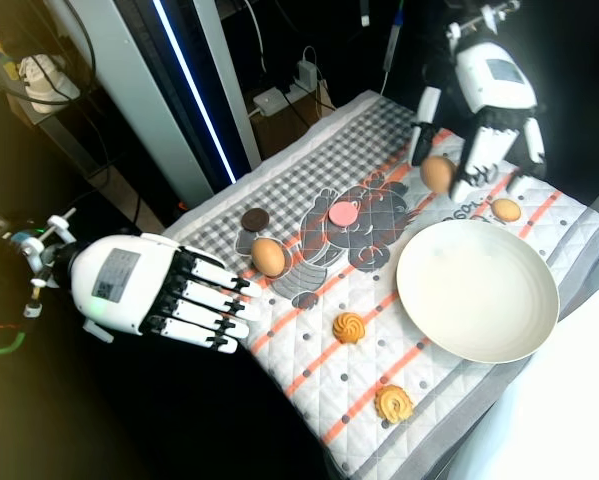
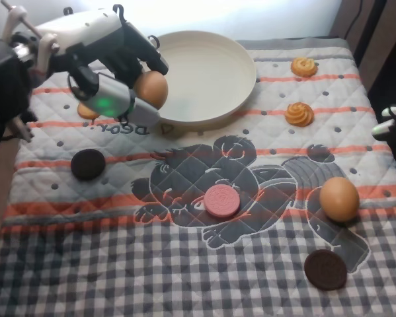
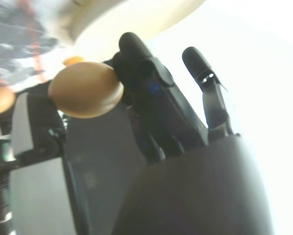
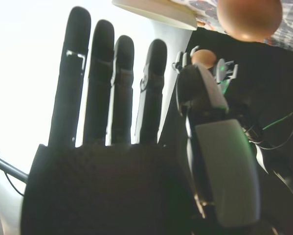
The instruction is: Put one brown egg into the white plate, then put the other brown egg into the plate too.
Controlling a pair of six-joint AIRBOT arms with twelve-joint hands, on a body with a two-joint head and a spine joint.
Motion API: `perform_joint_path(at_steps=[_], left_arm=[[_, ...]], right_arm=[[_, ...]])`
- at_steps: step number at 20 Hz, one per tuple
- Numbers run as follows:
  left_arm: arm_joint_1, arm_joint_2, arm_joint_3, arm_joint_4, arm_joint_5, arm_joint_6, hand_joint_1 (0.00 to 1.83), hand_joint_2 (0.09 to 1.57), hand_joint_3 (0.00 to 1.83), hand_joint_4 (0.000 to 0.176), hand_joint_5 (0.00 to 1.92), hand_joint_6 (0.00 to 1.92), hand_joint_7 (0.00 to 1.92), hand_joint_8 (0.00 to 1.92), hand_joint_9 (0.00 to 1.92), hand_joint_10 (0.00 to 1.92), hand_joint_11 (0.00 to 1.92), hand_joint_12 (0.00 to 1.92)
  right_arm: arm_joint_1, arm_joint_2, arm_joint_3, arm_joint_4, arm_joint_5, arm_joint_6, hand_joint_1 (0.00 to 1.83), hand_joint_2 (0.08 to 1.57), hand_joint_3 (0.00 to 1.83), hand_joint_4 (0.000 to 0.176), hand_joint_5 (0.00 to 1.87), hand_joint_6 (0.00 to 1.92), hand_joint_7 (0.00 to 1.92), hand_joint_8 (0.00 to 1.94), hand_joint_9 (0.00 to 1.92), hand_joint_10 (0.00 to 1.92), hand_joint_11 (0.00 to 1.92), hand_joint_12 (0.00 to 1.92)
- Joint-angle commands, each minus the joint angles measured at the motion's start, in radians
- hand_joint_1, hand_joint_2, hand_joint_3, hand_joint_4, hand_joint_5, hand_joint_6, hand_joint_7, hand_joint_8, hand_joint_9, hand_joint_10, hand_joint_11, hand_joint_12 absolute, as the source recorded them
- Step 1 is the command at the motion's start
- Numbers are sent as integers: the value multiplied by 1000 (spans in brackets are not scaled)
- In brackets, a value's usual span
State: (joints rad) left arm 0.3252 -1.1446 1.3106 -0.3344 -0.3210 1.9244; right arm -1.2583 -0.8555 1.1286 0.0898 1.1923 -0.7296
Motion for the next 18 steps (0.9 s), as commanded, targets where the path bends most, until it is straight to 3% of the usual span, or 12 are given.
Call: perform_joint_path(at_steps=[1,2,3,4,5,7,8,9,11,13,15,18], left_arm=[[-22,-11,20,-27,-75,23,1277,1065,0,0,1040,656,1169,876,1171,75,147,1040],[-31,-39,48,-56,-58,64,1079,1075,5,106,1036,832,1151,511,1172,87,131,1120],[-36,-59,69,-101,-54,114,1029,1087,2,162,1018,895,1198,276,1144,101,107,1191],[-41,-85,95,-139,-49,162,904,1002,0,78,980,347,1233,140,1126,130,95,1227],[-45,-108,121,-157,-42,164,892,964,0,52,1023,112,1246,87,1111,156,88,1259],[-53,-147,164,-173,-27,164,859,948,0,60,1002,4,1230,15,916,541,60,1344],[-54,-156,173,-178,-24,164,815,948,0,57,946,0,1181,2,763,756,36,1415],[-54,-159,175,-180,-23,164,747,945,0,54,878,0,1124,0,688,818,48,1433],[-54,-158,168,-180,-30,165,703,911,0,70,701,0,958,0,581,767,7,1355],[-54,-143,149,-180,-46,165,669,856,0,129,330,0,585,0,528,220,0,1025],[-52,-120,122,-180,-63,161,619,851,1,162,218,0,448,0,489,32,0,885],[-24,-77,85,-113,-100,30,551,836,0,176,131,2,303,1,363,1,0,637]], right_arm=[[26,-9,11,-1,87,6,672,1324,0,70,815,3,735,1,813,0,687,401],[38,-19,21,-14,77,6,647,1336,0,80,796,0,730,0,788,0,637,448],[47,-27,29,-23,73,6,594,1338,0,101,784,0,733,0,778,0,565,588],[60,-37,38,-36,67,6,572,1338,1,101,785,0,736,0,782,0,521,712],[73,-45,46,-49,61,6,574,1339,0,100,787,0,739,0,781,0,500,764],[103,-61,57,-83,43,6,631,1335,0,90,784,0,742,1,810,1,556,690],[114,-65,59,-99,35,6,645,1331,0,76,789,0,743,0,812,0,583,609],[124,-69,61,-113,28,6,640,1330,0,79,787,1,733,1,798,0,594,533],[128,-72,62,-126,23,6,618,1335,0,85,783,1,719,0,785,0,613,465],[128,-72,62,-133,19,6,582,1334,0,94,788,2,720,0,761,0,600,447],[128,-72,60,-138,17,6,574,1337,1,82,768,0,703,0,737,0,580,421],[127,-70,60,-149,17,6,570,1340,2,98,721,0,664,0,708,0,572,409]])
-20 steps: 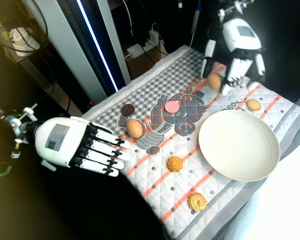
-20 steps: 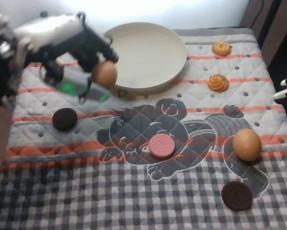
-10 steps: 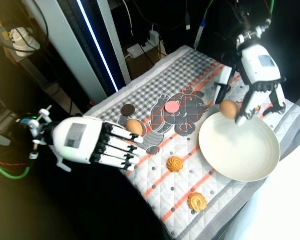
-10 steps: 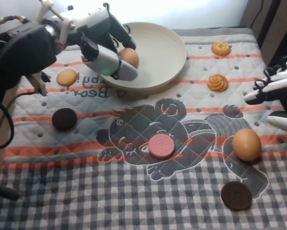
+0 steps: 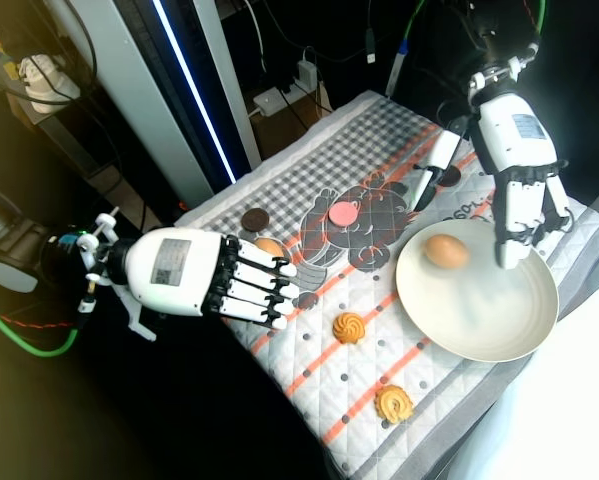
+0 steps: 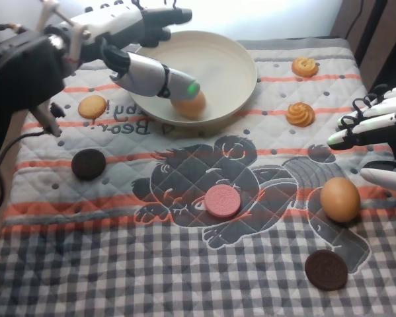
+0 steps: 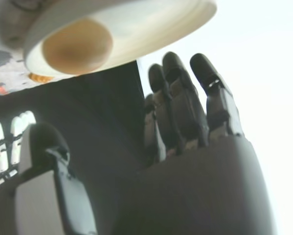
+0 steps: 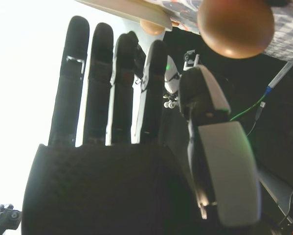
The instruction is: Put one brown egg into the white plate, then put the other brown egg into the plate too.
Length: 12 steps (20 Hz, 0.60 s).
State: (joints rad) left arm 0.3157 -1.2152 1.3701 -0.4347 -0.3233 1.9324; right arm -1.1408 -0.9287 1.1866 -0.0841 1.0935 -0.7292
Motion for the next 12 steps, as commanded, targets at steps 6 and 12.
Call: perform_joint_path(at_steps=[6,12], left_arm=[[224,234,-258,130,-361,-228,574,841,5,176,78,3,202,1,257,0,0,531],[412,381,-409,195,-547,-404,628,829,0,176,80,0,205,0,190,4,0,201]], right_arm=[[10,13,-8,-25,116,5,651,1260,0,126,515,0,550,0,596,0,454,453],[11,37,-29,-98,111,5,807,1118,2,151,321,0,397,0,532,0,265,738]])
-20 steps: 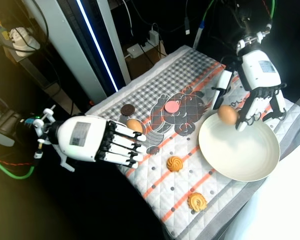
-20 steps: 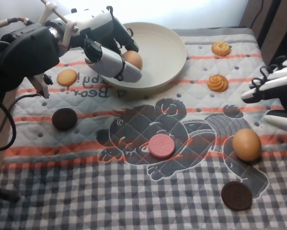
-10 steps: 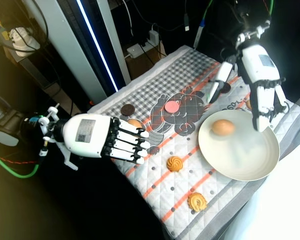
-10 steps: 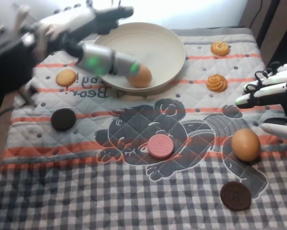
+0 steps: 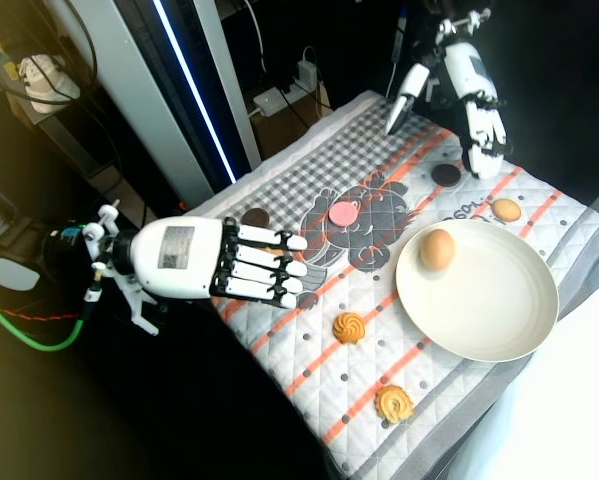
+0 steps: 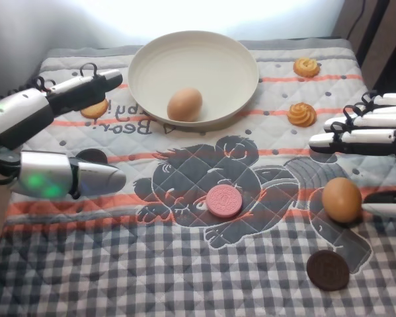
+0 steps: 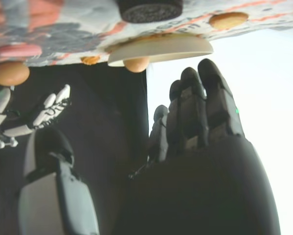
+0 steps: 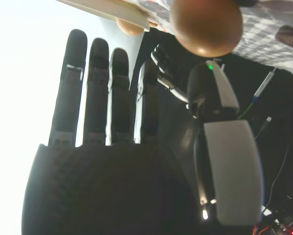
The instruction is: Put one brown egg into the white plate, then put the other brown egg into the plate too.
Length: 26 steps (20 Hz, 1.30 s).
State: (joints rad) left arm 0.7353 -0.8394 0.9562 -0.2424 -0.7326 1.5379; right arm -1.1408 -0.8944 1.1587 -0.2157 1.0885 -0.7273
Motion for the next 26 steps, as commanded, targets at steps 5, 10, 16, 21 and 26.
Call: perform_joint_path(at_steps=[5,10,16,21,26], left_arm=[[12,35,-30,23,-173,-10,716,826,0,176,95,1,224,1,190,0,0,322],[34,55,-53,24,-202,-10,759,798,0,176,121,0,248,1,186,2,0,314],[36,55,-53,18,-202,-10,764,799,1,176,151,8,269,6,213,9,0,342],[40,55,-54,11,-201,-10,771,804,0,176,139,6,259,2,210,2,0,257],[43,55,-54,8,-200,-10,779,799,0,176,142,0,266,0,222,1,0,321]], right_arm=[[54,4,-1,-56,18,3,968,1079,0,143,307,6,412,12,536,9,260,756],[99,-18,4,-142,-65,3,1175,1030,0,98,420,5,550,9,667,18,330,830],[100,-27,7,-154,-82,3,1314,1124,0,0,875,14,930,836,979,251,519,1353],[101,-36,7,-158,-82,3,1202,1181,0,0,863,991,865,1359,795,1355,712,1502],[101,-40,10,-158,-82,3,1212,1175,1,0,861,975,877,1349,755,1319,766,1540]])
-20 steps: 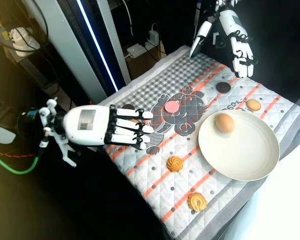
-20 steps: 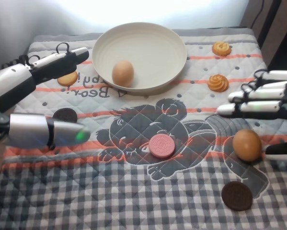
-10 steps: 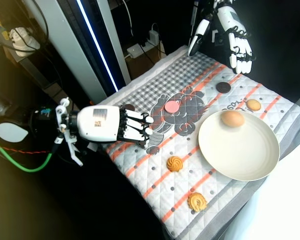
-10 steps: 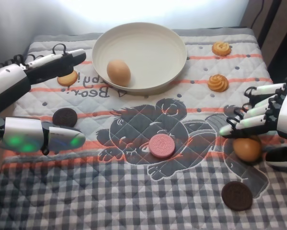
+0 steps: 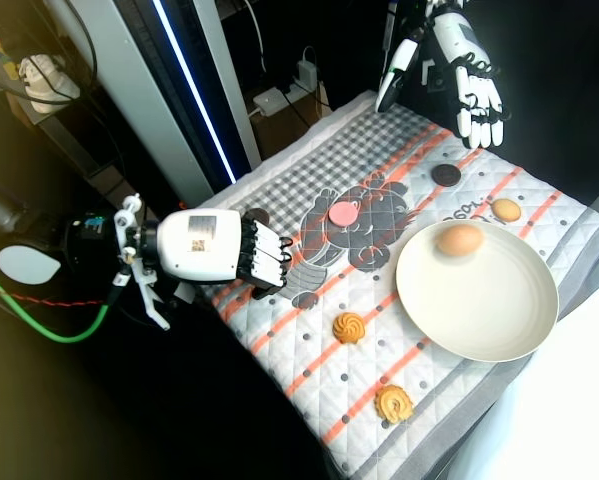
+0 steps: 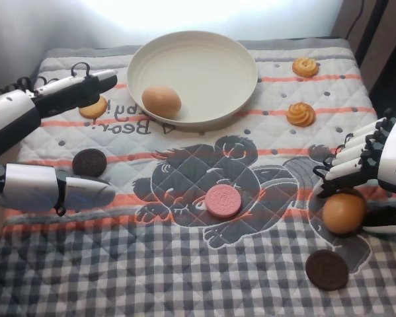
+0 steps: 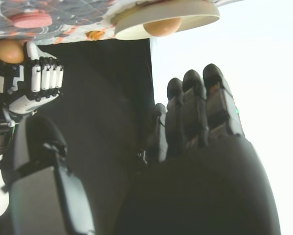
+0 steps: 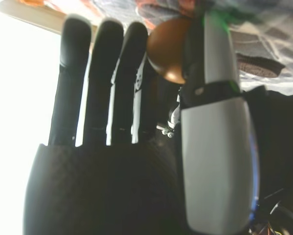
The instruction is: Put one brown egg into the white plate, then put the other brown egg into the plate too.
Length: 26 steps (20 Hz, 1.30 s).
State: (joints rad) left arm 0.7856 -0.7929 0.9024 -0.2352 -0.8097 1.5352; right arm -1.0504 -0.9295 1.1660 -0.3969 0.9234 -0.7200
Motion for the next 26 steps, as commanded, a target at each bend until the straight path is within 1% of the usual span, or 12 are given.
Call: perform_joint_path(at_steps=[1,3,5,6,10,14,15,17,18,19,20,26], left_arm=[[-7,8,0,1,-123,-7,769,801,0,176,141,0,264,0,221,0,0,329],[-6,8,0,1,-123,-7,759,810,4,176,144,1,267,1,221,0,0,331],[-6,8,0,1,-123,-7,746,816,6,176,135,0,260,0,214,1,0,329],[-6,8,0,1,-123,-7,752,819,7,176,135,0,258,0,213,0,0,327],[-5,8,0,1,-123,-7,752,820,5,176,137,3,264,2,219,2,0,331],[-5,8,0,0,-122,-7,765,814,0,176,145,2,279,2,230,3,0,354],[-5,8,0,0,-122,-7,774,811,0,176,146,2,276,1,228,2,0,354],[-5,8,-1,-1,-121,-7,774,812,0,176,141,0,278,1,226,0,0,332],[-4,8,-1,-2,-121,-7,774,814,0,176,139,0,280,1,228,1,0,328],[-3,9,-1,-2,-121,-7,766,816,0,176,145,1,286,1,235,2,0,353],[-2,9,-2,-2,-121,-7,763,815,0,176,144,0,290,2,237,2,0,358],[-2,10,-3,-4,-121,-7,736,833,6,176,152,6,284,0,232,0,0,387]], right_arm=[[11,-5,3,24,84,-4,1100,1081,0,0,768,386,712,871,676,1235,662,1525],[11,-5,3,22,84,-4,1051,1033,0,0,696,28,716,332,626,951,521,1334],[11,-5,4,11,84,-4,1039,1005,0,5,626,2,721,110,655,585,473,1069],[11,-5,4,4,84,-4,1014,1001,0,22,588,0,705,42,684,393,447,1051],[15,-7,5,-14,104,-4,1004,983,0,65,546,0,663,0,693,282,389,1115],[48,-17,5,-57,111,-4,1008,1000,0,64,570,2,671,3,717,170,409,1014],[51,-20,5,-63,111,-4,1034,997,0,53,590,3,693,9,754,207,449,1134],[51,-22,6,-64,111,-4,1094,999,1,12,725,11,788,70,551,1226,571,1521],[51,-22,6,-63,111,-4,1107,1015,0,0,802,1,625,599,540,1524,617,1638],[51,-22,8,-63,110,-4,1171,1171,7,0,788,873,777,1269,685,1559,788,1682],[51,-22,9,-63,110,-4,1189,1209,3,0,800,1045,790,1456,802,1652,933,1776],[51,-34,28,-41,110,-4,1202,1166,0,0,910,1026,863,1278,1011,1478,1126,1591]])
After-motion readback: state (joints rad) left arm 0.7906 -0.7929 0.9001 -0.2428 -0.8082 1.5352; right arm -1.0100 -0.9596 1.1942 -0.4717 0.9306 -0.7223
